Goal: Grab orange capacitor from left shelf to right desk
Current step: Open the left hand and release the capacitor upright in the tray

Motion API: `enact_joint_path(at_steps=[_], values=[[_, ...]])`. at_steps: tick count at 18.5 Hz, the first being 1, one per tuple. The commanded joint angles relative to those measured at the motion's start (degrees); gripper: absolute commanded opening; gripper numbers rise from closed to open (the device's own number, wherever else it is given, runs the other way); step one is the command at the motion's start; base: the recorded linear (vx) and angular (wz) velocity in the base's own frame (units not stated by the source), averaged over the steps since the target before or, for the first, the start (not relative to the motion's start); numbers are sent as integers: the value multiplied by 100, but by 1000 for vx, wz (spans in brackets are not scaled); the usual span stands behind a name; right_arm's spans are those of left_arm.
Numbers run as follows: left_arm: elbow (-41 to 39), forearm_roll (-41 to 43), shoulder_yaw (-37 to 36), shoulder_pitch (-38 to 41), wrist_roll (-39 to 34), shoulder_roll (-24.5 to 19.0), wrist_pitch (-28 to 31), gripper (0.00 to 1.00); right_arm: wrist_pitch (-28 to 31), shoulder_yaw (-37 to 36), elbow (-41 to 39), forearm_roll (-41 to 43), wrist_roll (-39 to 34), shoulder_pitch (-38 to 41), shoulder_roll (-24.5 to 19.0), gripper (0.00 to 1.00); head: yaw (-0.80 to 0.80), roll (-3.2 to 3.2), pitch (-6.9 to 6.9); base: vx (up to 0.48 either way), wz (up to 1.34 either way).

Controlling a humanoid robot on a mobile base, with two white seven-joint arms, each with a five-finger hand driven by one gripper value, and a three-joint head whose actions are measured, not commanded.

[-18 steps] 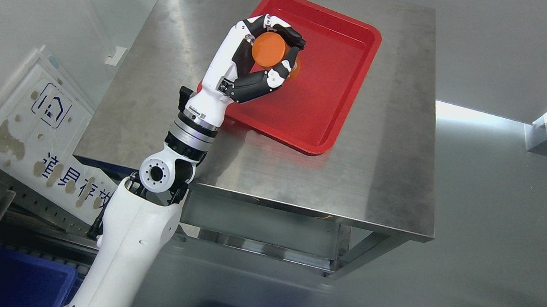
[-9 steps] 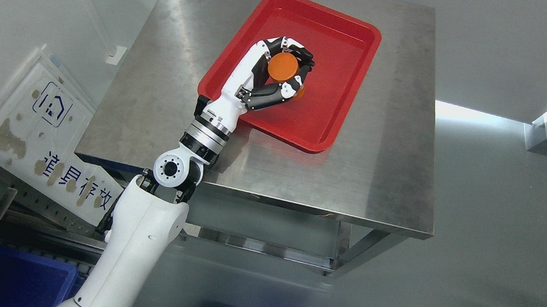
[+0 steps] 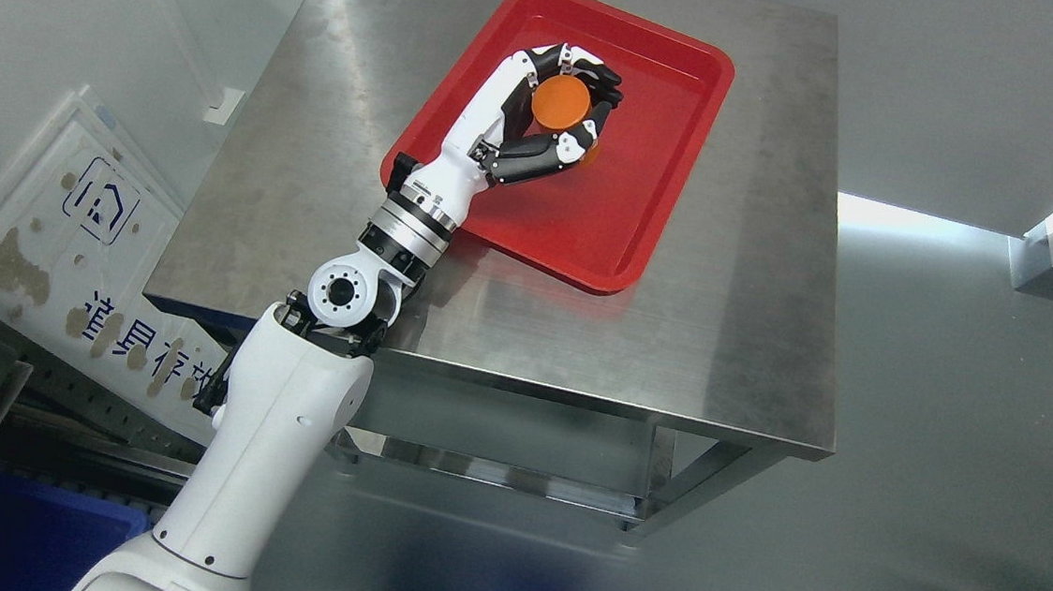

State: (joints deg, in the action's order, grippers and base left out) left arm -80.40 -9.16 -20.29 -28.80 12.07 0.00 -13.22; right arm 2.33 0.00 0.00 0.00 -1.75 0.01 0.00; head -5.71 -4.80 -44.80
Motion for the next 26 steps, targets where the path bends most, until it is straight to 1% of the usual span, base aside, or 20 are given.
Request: enact_joint_path(at_steps=[1,2,3,5,7,8,9,11,16,18,20,22,24,26], values=[[666,11,-107,-459,-116,-100,-31,37,-5,-70,-132,0,0,193,100,100,0,0,0,0,0],[692,11,-107,-494,-134,-100,-22,45,-5,-62,-132,0,0,193,100,100,0,0,0,0,0],[710,11,-107,-547,-143,-100,-22,57,-5,-62,-132,0,0,193,100,100,0,0,0,0,0],[702,11,-107,-582,-143,-100,-22,77,-5,-70,-132,0,-1,193,100,100,0,0,0,0,0],[684,11,-89,-583,-134,-100,-57,86,-5,-70,-132,0,-1,193,100,100,0,0,0,0,0],[623,2,-37,-583,-134,-100,-145,91,-5,-70,-132,0,0,193,100,100,0,0,0,0,0],[561,2,-2,-591,-134,-100,-311,94,-5,-62,-132,0,0,193,100,100,0,0,0,0,0],[360,11,269,-600,-134,-100,-479,99,-5,-70,-132,0,0,193,100,100,0,0,0,0,0],[-290,2,1376,-364,-91,-100,-488,99,-5,-62,-132,0,0,193,100,100,0,0,0,0,0],[-659,2,1729,-57,-82,-100,-488,99,-5,-70,-132,0,-1,193,100,100,0,0,0,0,0],[-1029,2,1932,339,-82,-280,-497,99,-5,-70,-132,0,0,193,100,100,0,0,0,0,0],[-1284,2,2247,952,-99,-290,-506,99,-5,-70,-132,0,-9,193,100,100,0,0,0,0,0],[-1416,2,2529,1559,-99,-229,-497,100,-5,-70,-132,0,0,193,100,100,0,0,0,0,0],[-1425,-7,2626,1842,-90,-219,-497,100,-5,-62,-132,0,-1,193,100,100,0,0,0,0,0]])
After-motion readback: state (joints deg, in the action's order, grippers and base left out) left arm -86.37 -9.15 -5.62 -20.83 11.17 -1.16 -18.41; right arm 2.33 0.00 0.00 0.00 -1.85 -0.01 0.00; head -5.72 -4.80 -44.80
